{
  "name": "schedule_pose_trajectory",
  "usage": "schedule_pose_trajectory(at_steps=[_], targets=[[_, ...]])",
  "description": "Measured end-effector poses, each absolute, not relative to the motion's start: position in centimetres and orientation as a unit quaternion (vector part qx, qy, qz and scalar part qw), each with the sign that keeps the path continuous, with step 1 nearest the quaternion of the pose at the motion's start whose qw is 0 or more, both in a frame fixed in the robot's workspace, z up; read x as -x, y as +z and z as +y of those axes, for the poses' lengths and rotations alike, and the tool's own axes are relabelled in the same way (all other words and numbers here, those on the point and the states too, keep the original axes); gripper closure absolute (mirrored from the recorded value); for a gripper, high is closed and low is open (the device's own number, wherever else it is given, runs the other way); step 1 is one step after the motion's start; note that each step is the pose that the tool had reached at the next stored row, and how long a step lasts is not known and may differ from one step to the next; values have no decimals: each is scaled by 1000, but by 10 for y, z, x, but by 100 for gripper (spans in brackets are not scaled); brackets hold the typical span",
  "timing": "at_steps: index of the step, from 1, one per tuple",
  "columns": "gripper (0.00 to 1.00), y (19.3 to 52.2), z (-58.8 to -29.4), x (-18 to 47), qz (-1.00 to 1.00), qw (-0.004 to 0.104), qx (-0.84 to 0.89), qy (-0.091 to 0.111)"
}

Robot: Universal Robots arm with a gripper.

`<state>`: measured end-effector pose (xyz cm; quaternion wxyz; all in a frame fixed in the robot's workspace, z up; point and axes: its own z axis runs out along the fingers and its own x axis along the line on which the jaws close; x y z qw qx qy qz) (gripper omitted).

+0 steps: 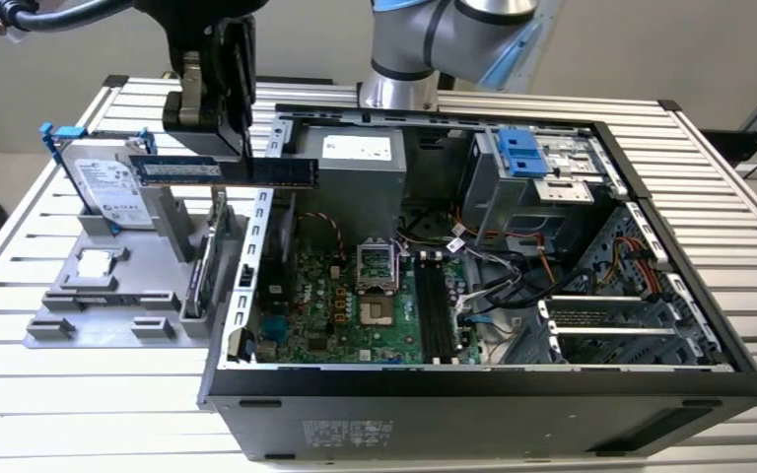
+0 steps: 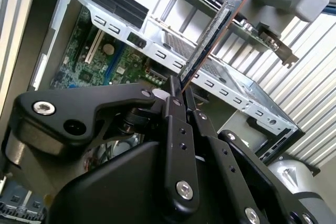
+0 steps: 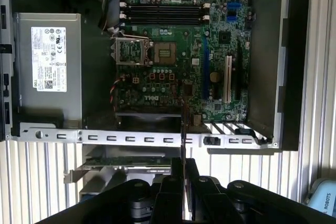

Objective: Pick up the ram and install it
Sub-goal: 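Pick up the ram and move it above insertion slot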

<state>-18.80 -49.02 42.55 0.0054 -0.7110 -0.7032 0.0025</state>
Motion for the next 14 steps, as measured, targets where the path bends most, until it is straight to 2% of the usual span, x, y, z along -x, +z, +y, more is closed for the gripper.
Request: schedule_pose_trajectory(at_steps=[14], targets=[[100, 425, -490, 169, -703, 5, 711, 3]])
